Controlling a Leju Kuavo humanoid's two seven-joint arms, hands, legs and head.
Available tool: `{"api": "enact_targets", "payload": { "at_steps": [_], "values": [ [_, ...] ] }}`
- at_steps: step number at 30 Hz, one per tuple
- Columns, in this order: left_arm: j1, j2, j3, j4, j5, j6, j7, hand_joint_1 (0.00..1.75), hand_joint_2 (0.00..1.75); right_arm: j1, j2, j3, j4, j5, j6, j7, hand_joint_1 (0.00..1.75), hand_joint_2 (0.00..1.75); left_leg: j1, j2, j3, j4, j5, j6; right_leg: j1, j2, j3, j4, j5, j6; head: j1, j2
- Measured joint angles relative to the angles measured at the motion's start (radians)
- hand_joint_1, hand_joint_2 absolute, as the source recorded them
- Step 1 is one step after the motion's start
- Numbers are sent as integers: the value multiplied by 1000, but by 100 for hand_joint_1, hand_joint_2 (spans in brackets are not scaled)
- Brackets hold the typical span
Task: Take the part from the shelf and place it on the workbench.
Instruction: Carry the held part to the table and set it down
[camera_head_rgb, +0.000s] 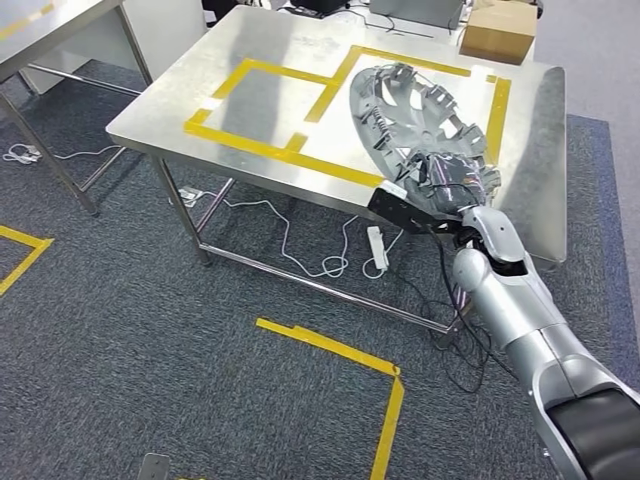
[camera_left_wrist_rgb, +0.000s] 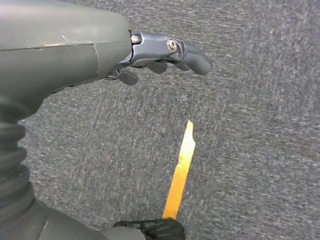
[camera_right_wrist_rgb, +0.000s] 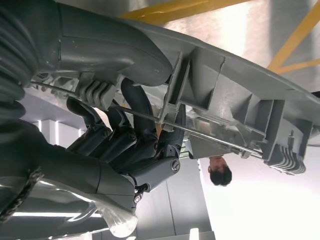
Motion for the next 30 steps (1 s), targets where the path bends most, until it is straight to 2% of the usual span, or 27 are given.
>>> {"api": "enact_targets", "payload": {
  "at_steps": [1,2,4,6,7,9,10,11,12,13,14,15,16,17,20,22,23,25,26,27,28,30],
  "values": [
    [-1,0,0,0,0,0,0,0,175,0,0,0,0,0,1,0,175,175,-2,0,-1,2,-1,-5,2,0,21,-42,10,-3,-1,0],
    [-1,0,0,0,0,0,0,0,175,0,0,1,0,0,2,-1,175,175,-3,0,-3,3,-1,-9,3,1,30,-59,7,-6,-1,0],
    [0,0,-1,0,0,0,0,0,175,0,-2,1,0,0,5,-1,175,175,-3,1,-6,4,-2,-17,4,2,33,-63,5,-15,-2,0],
    [0,1,-1,0,0,0,0,0,175,0,-3,0,-1,0,7,-1,175,175,-2,3,-14,29,-19,-27,0,1,40,-66,3,-25,-3,0],
    [0,1,-1,0,0,0,0,0,175,0,-4,0,-1,0,7,0,175,175,0,4,-31,67,-40,-33,-2,0,44,-67,2,-31,-3,0],
    [1,1,-1,0,0,0,0,0,175,0,-4,0,-1,0,8,0,175,175,4,5,-93,197,-95,-42,-2,-1,50,-67,-3,-39,-5,0],
    [2,1,-1,0,0,0,0,0,175,1,-4,1,-1,0,8,0,175,175,5,5,-126,258,-115,-44,-2,0,53,-67,-6,-41,-5,0],
    [3,1,-1,0,0,0,0,0,175,1,-4,1,-1,0,8,0,175,175,6,5,-147,292,-116,-45,-2,1,57,-66,-9,-41,-5,0],
    [3,1,-1,0,0,0,0,0,175,2,-4,1,-1,0,8,0,175,175,6,5,-151,289,-97,-45,-2,2,62,-66,-13,-41,-5,0],
    [3,1,-1,0,0,0,0,0,175,2,-4,1,-1,0,8,0,175,175,6,5,-136,246,-60,-42,-2,3,68,-66,-17,-40,-5,0],
    [3,1,-1,0,0,0,0,0,175,2,-4,1,-1,0,8,0,175,175,6,5,-109,177,-15,-38,-2,4,76,-66,-22,-38,-5,0],
    [2,2,-1,0,0,0,0,0,175,1,-4,1,-1,0,8,0,175,175,4,5,-79,111,16,-34,-1,5,81,-66,-28,-34,-5,0],
    [1,2,-1,0,0,0,0,0,175,1,-4,1,-1,0,8,0,175,175,1,5,-54,56,33,-29,0,5,84,-66,-32,-30,-5,0],
    [1,2,-1,0,0,0,0,0,175,0,-5,1,-1,0,8,0,175,175,-2,5,-40,25,36,-25,1,5,85,-66,-35,-24,-5,0],
    [3,2,-1,0,0,0,0,0,175,-1,-5,1,-1,1,8,0,175,175,-4,5,-30,4,22,-12,-1,5,82,-71,-41,-8,-4,0],
    [3,3,-1,0,0,0,0,0,175,-2,-5,1,-3,0,8,-1,175,175,-1,4,-18,-10,22,-3,-2,4,67,-37,-65,-1,-3,0],
    [1,3,-1,0,0,0,0,0,175,-1,-6,1,-3,0,8,-1,175,175,0,4,-13,-15,21,1,-2,4,42,11,-88,-1,-2,0],
    [0,2,-1,0,0,0,0,0,175,2,-7,1,-3,0,8,-1,175,175,-1,3,-9,-15,15,9,0,5,-35,147,-135,0,0,0],
    [1,1,-1,0,0,0,0,0,175,5,-7,1,-3,0,8,-2,175,175,-2,3,-6,-14,11,12,-1,5,-69,197,-142,2,0,0],
    [3,1,-1,0,0,0,0,0,175,7,-7,1,-3,0,8,-2,175,175,-2,2,-2,-13,6,12,-1,5,-88,213,-130,4,0,0],
    [4,1,-1,0,0,0,0,0,175,8,-8,1,-3,0,8,-1,175,175,-2,1,4,-11,1,11,-2,4,-86,187,-96,5,0,0],
    [4,1,-1,0,0,0,0,0,175,9,-8,0,-3,0,8,-1,175,175,-1,0,18,-6,-14,5,-2,1,-40,63,-10,7,0,0]
  ]
}}
